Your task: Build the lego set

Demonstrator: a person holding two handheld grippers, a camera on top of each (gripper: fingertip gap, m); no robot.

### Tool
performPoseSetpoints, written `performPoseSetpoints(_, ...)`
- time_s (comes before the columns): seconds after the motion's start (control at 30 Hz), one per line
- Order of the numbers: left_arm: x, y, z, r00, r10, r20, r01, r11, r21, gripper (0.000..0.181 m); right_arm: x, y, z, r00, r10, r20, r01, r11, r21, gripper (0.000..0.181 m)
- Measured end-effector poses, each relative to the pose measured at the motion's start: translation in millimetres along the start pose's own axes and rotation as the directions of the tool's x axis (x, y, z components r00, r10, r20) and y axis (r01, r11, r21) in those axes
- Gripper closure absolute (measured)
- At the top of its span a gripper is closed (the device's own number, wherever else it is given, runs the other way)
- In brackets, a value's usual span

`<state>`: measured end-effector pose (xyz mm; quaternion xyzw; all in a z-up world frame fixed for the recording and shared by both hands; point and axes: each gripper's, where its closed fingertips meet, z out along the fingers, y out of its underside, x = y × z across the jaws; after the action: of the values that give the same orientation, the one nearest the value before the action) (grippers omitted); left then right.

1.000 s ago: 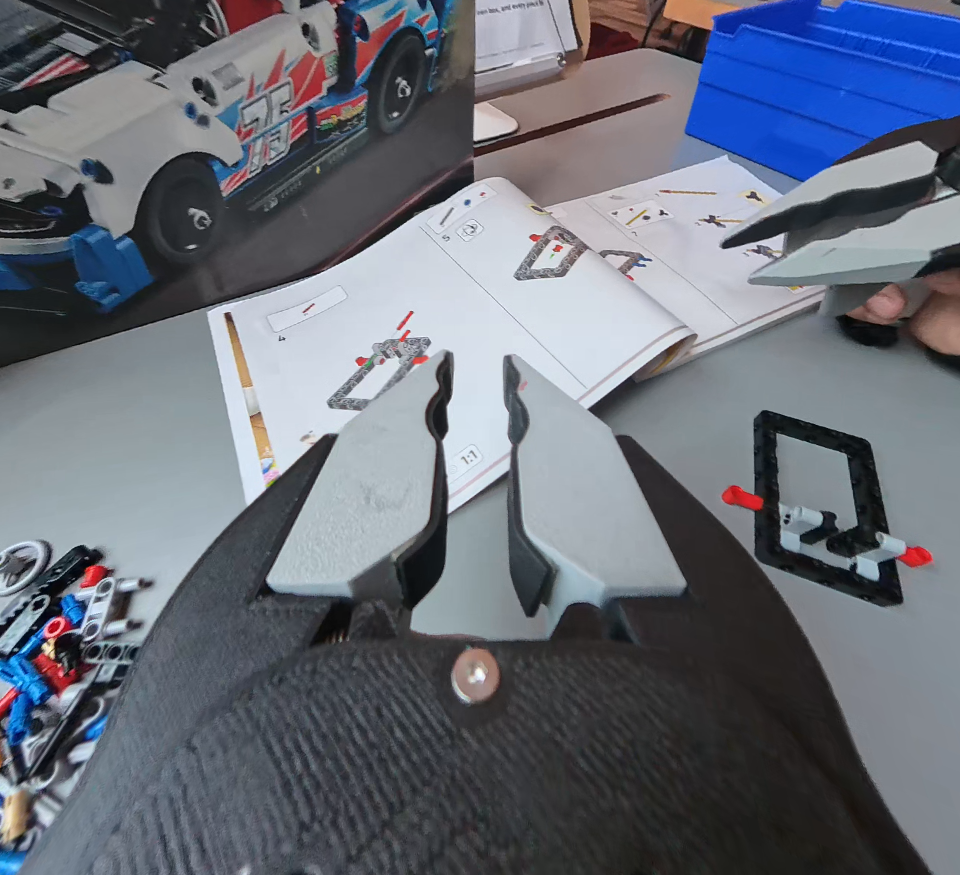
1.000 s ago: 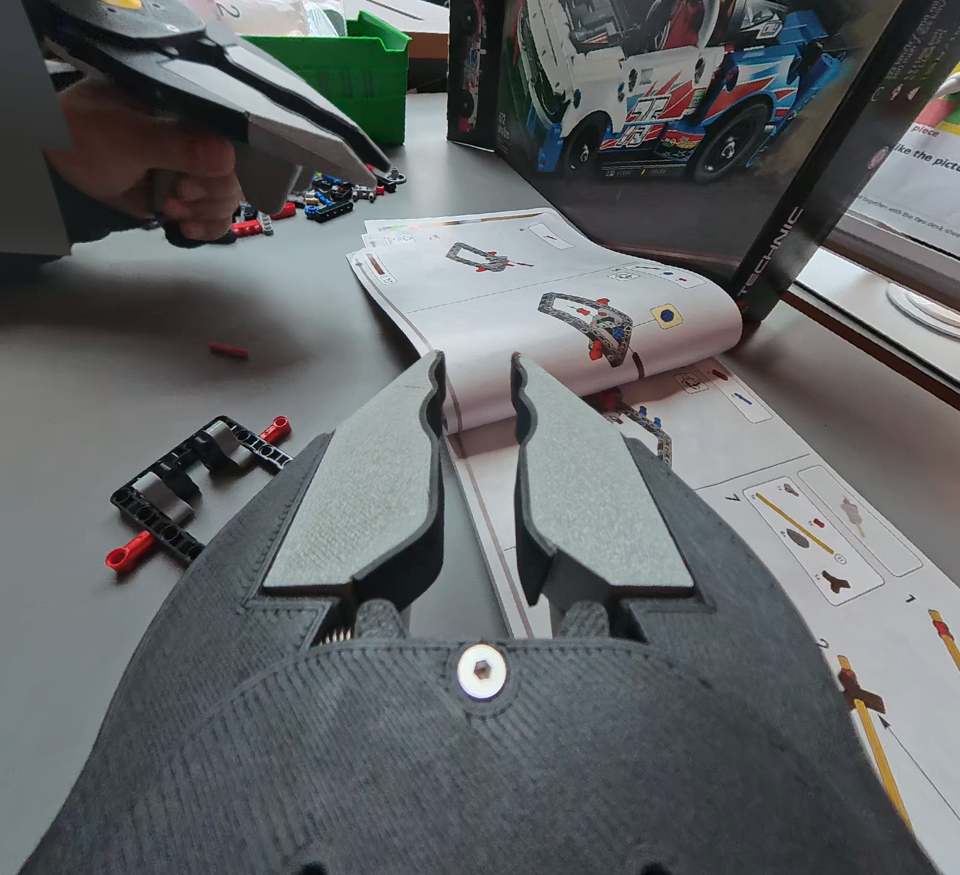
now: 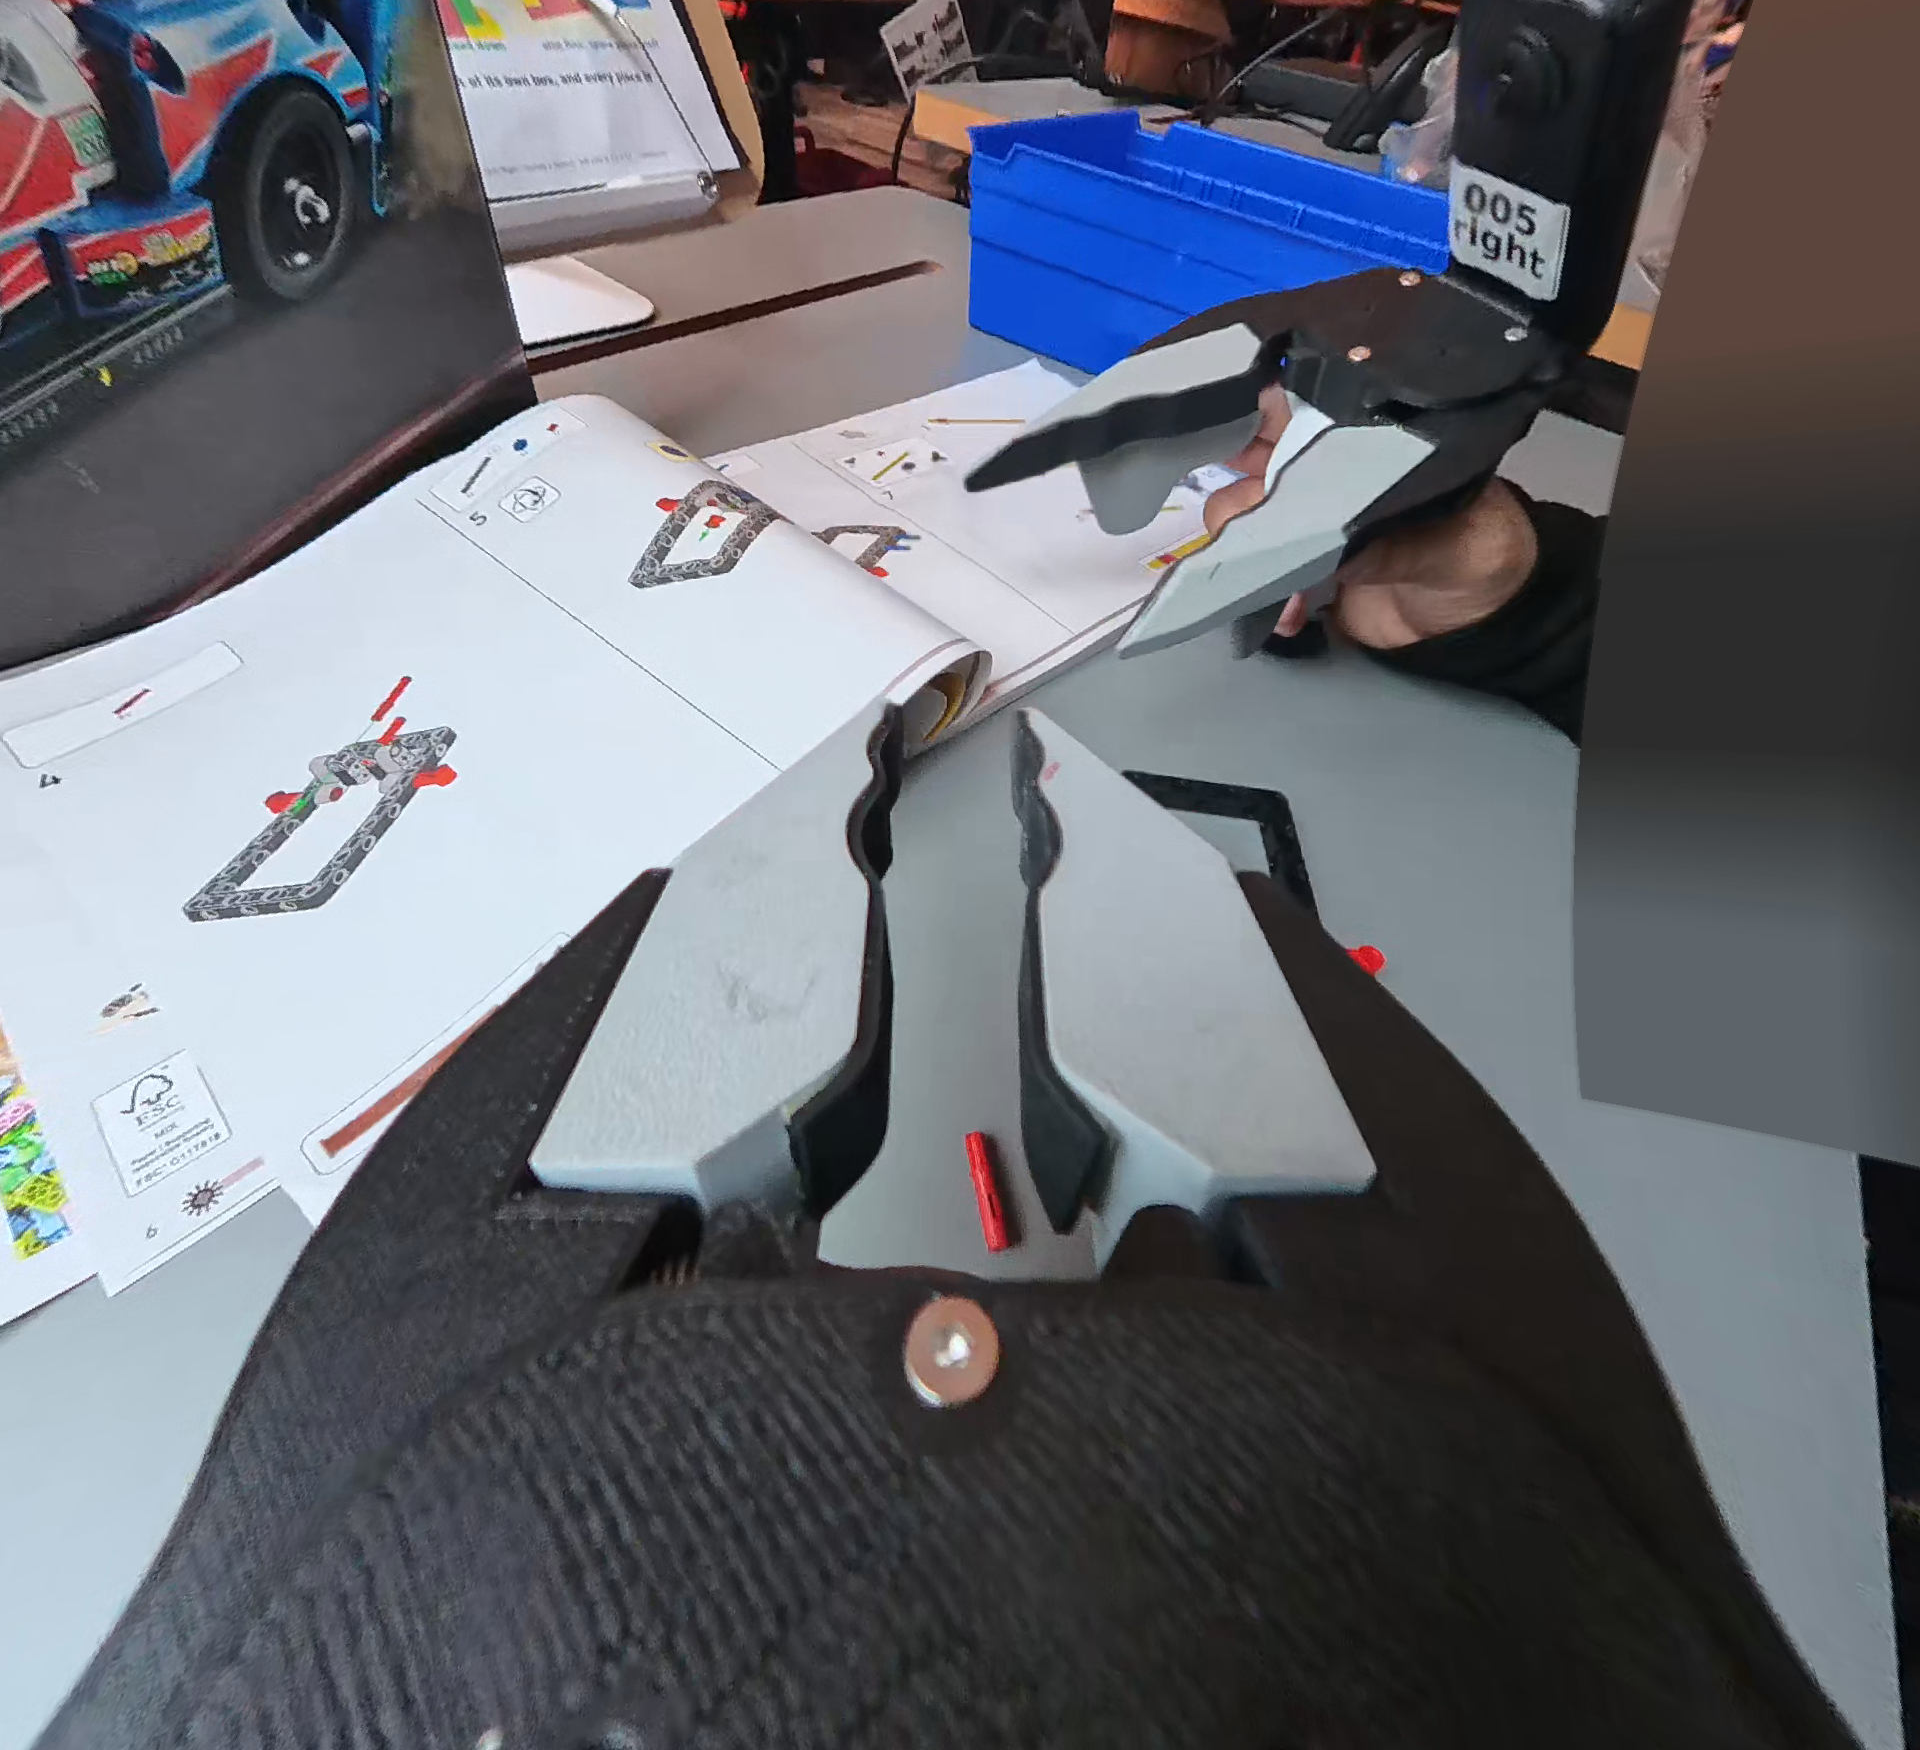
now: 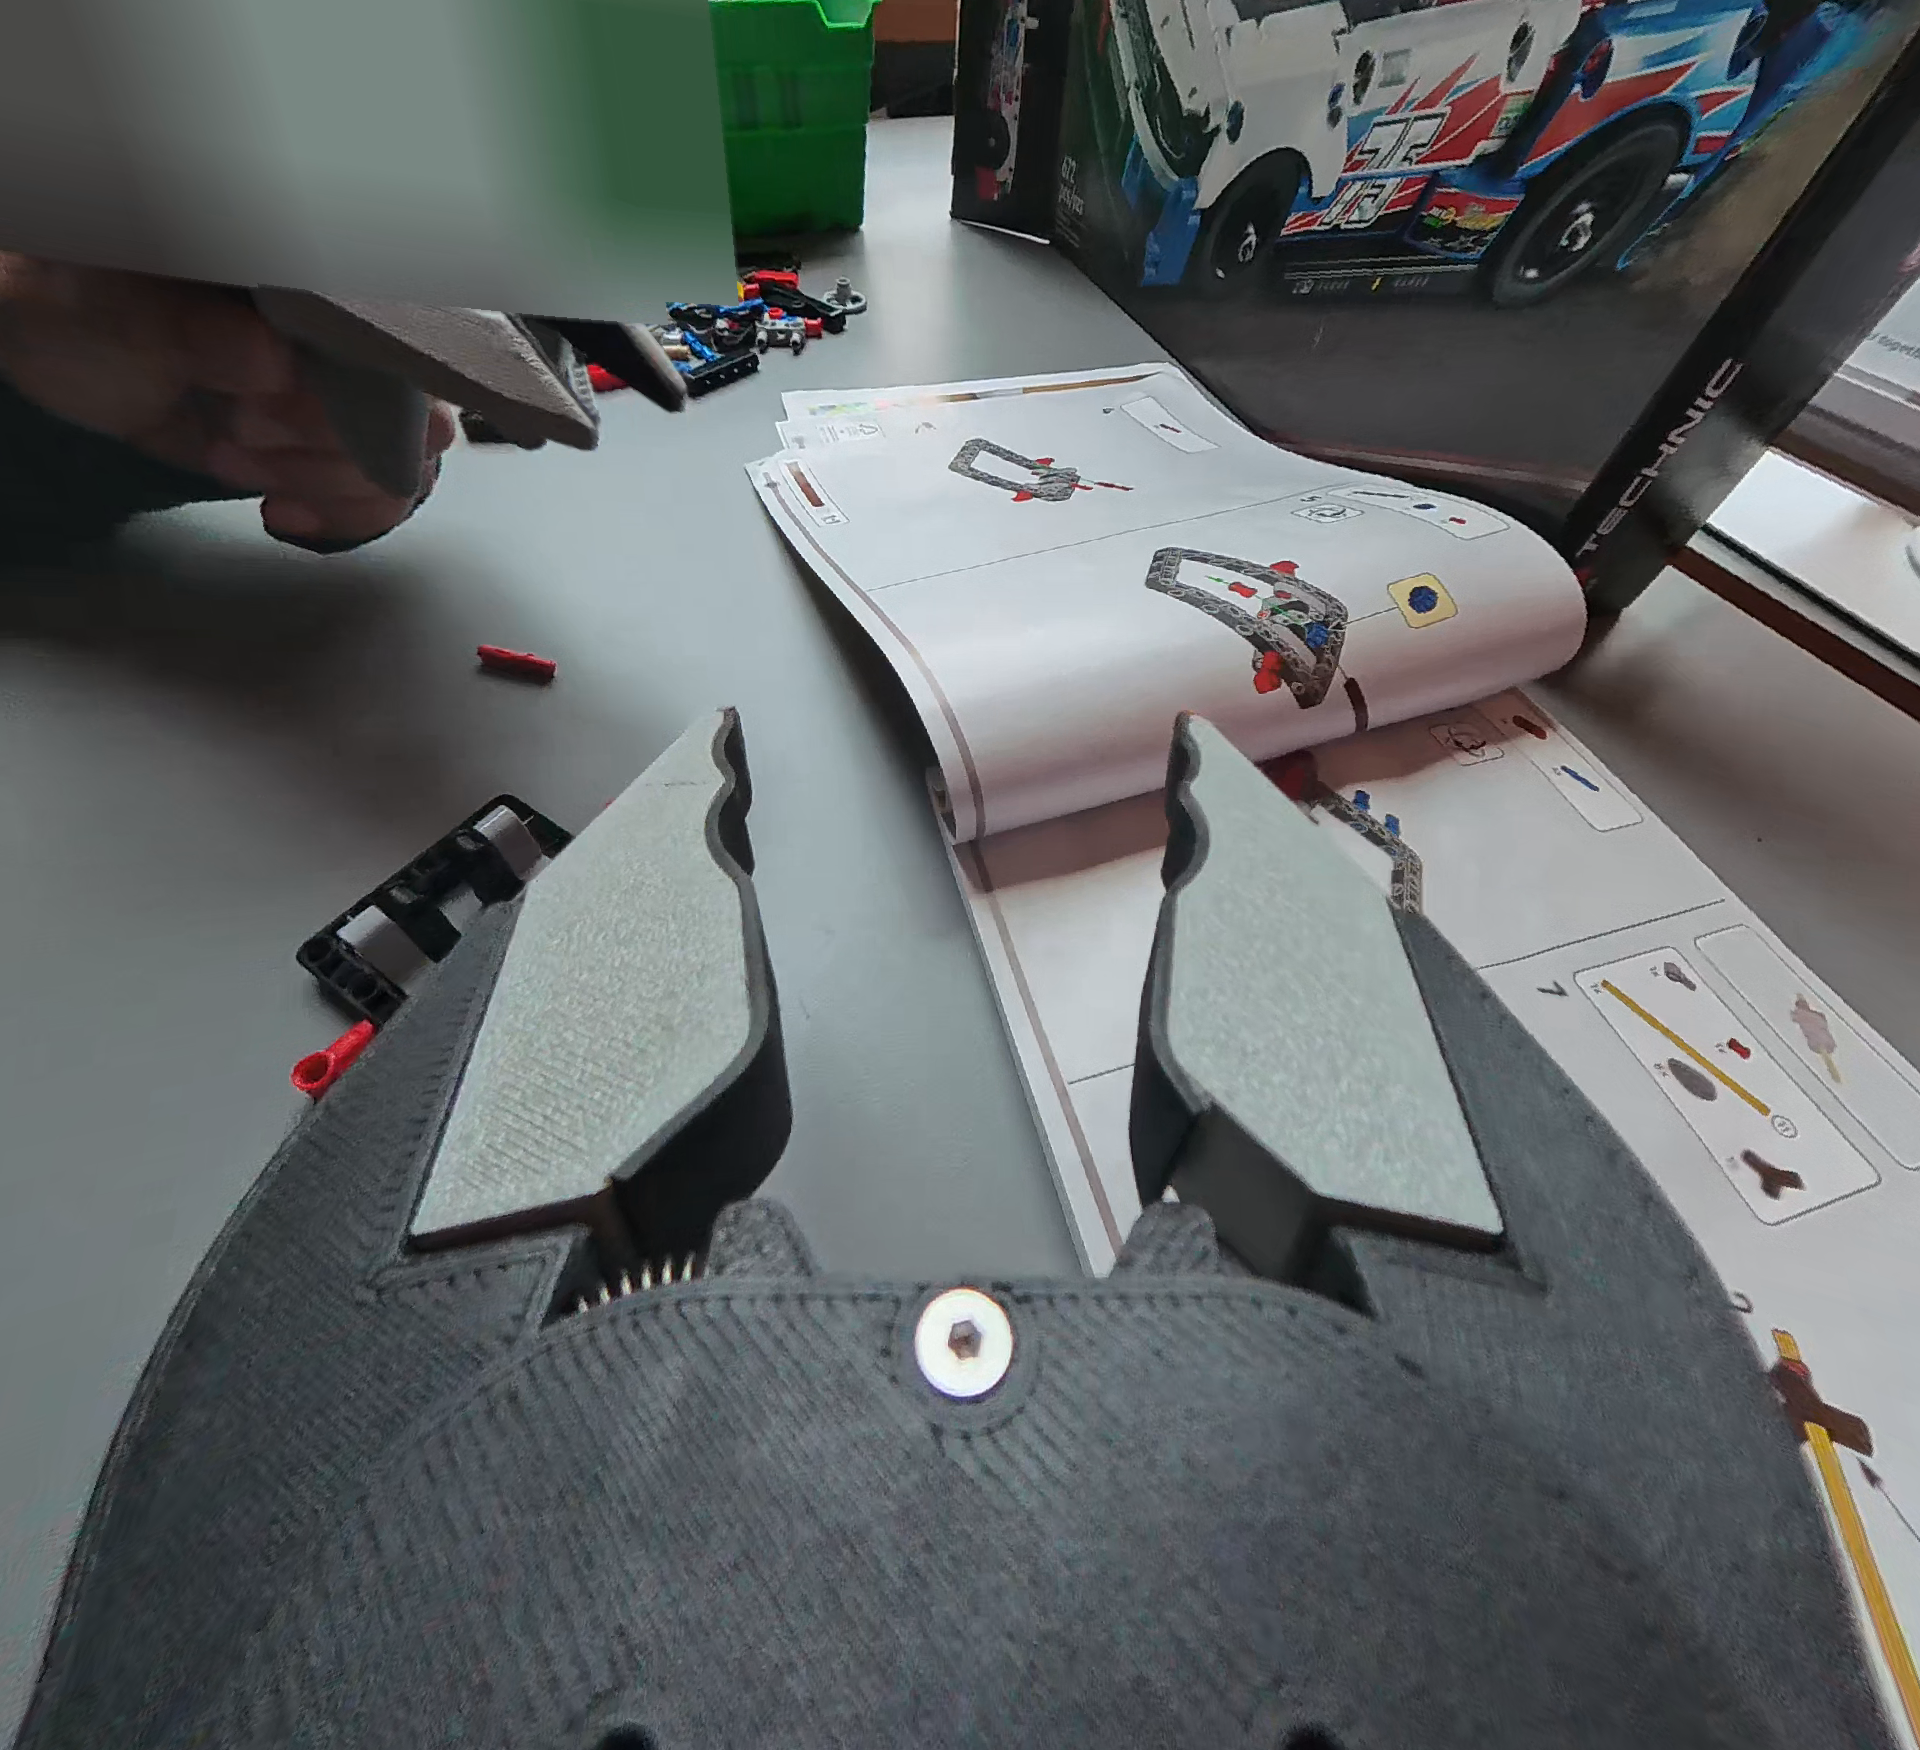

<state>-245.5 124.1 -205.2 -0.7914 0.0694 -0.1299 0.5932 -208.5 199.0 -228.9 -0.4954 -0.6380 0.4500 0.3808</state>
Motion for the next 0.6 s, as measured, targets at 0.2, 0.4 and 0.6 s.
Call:
performPoseSetpoints(0.2,-1.6,6.6,0.8,0.998,0.05,0.034,-0.048,0.997,-0.052,0.162,1.5,1.3,3.1,0.997,0.062,0.042,-0.061,0.998,-0.016,0.105)
performPoseSetpoints(0.4,6.5,18.0,8.2,0.989,0.143,0.022,-0.14,0.984,-0.106,0.159,5.4,-3.5,-1.2,0.997,0.074,0.025,-0.074,0.997,0.026,0.109)
performPoseSetpoints(0.6,21.0,18.0,10.4,0.97,0.242,-0.012,-0.242,0.966,-0.092,0.163,3.2,-3.2,-0.8,0.997,0.072,0.041,-0.072,0.997,0.022,0.113)
